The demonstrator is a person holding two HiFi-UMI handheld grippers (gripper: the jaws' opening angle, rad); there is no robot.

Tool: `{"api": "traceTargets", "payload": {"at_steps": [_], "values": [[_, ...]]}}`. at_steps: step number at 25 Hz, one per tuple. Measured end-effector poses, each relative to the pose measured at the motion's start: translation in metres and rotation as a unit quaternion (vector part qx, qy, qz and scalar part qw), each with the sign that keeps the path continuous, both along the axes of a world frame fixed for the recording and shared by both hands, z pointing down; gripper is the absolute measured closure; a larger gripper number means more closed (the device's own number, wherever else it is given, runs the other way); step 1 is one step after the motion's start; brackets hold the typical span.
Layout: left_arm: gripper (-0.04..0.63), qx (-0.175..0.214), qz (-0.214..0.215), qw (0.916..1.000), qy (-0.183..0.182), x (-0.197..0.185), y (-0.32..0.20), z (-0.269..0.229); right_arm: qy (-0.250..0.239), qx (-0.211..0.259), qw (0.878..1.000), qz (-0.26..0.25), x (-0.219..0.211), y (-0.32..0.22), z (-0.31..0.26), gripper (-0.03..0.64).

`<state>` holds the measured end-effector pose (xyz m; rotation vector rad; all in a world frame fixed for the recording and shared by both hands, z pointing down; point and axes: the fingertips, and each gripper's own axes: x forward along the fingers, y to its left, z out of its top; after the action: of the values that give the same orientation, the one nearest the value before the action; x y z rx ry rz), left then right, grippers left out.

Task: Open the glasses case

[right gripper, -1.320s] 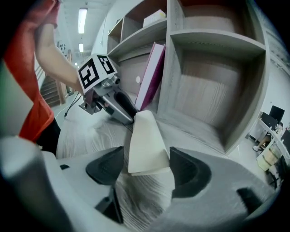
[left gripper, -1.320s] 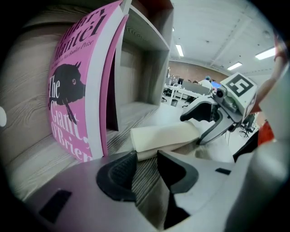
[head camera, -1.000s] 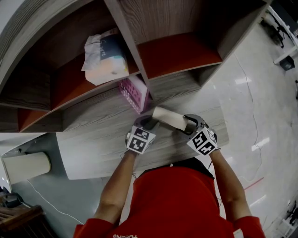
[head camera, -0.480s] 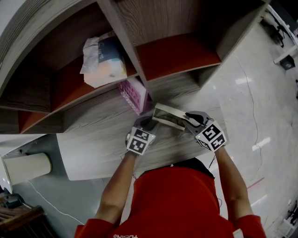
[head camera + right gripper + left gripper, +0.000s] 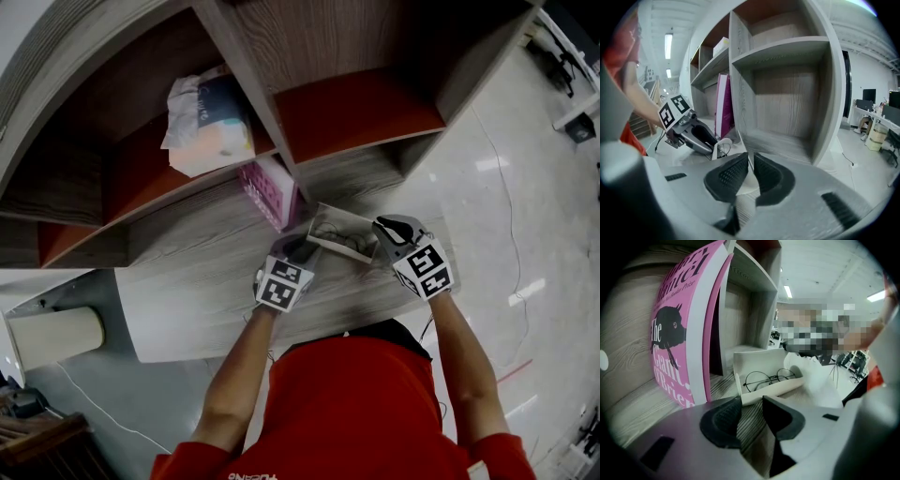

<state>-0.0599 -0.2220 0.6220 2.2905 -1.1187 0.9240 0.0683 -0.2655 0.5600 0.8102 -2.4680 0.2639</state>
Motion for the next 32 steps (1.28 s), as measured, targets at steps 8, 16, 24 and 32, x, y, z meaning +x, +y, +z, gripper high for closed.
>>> {"api": "traceTargets", "payload": {"at_steps": [8,16,24,32], "values": [[0.460,0.000,-0.010,1.0000,0.000,0.001,-0.006,0.000,0.008,0.008,1.000,0.024,0.008,-0.018,0.006,0.572],[0.460,0.001,-0.013,0.9999,-0.001,0.001,-0.006,0.000,0.008,0.009,0.999,0.029,0.010,-0.023,0.008,0.566],[0.460,0.013,-0.017,0.9997,0.008,0.000,-0.006,-0.010,0.005,0.015,1.000,0.005,0.002,-0.012,-0.001,0.531],[0.468,0.052,-0.024,0.9973,0.046,0.009,-0.003,-0.050,-0.038,0.035,0.999,0.003,-0.002,-0.004,-0.035,0.523]]}}
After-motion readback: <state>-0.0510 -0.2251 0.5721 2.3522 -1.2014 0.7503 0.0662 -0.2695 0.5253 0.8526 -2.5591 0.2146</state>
